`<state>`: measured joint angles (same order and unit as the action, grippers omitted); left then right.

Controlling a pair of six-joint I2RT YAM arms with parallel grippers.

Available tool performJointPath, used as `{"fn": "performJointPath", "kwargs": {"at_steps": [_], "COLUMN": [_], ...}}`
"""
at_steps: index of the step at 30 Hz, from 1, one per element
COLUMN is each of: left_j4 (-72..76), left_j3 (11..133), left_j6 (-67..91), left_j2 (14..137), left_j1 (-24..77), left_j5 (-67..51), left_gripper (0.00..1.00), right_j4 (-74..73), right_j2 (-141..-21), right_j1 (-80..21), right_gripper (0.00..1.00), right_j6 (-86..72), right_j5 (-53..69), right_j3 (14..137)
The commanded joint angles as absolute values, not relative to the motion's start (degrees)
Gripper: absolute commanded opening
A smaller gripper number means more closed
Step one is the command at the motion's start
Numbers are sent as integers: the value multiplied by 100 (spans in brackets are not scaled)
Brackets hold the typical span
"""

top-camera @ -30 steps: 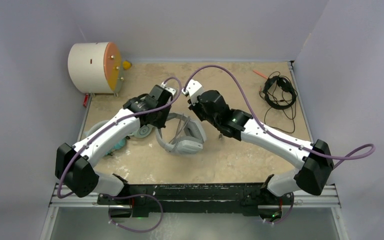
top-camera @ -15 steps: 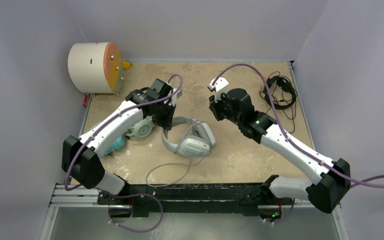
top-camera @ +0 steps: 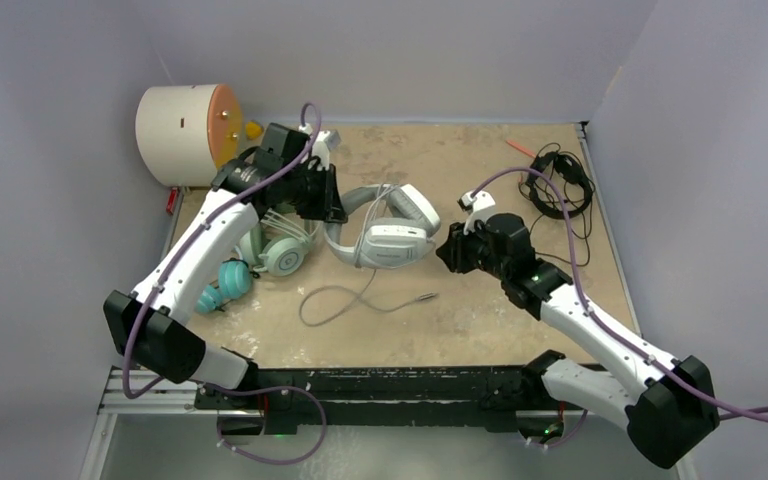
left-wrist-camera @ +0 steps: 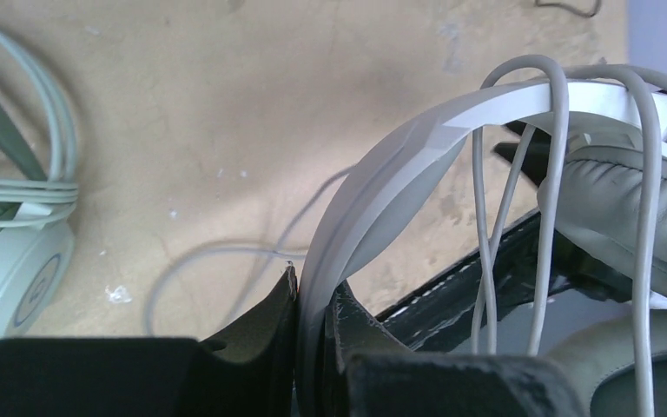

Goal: Wrap the headphones
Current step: Wrap the headphones cable around the headphones.

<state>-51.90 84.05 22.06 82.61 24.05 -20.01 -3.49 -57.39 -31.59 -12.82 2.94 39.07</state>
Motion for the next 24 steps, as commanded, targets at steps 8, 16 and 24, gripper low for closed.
{"fn": "performJointPath", "kwargs": {"at_steps": [8, 16, 24], "left_j4": [-5220, -5270, -5229], "left_j3": [9641, 10089, 10277], "left_j6": [3145, 3325, 3472], "left_j2": [8005, 8138, 8208], "left_j1": [2312, 2312, 2303], "left_j5": [-2738, -2913, -3043], "left_gripper": [0, 0, 0], "right_j4": [3381, 4863, 5600], "right_j2": [-6102, -7608, -8303], "right_j1": [-2927, -3151, -3167], "right_gripper": [66, 95, 90], "right_j6": [-2541, -2915, -2671], "right_j5": [2464, 2210, 864], "right_j3": [2748, 2842, 3089]}}
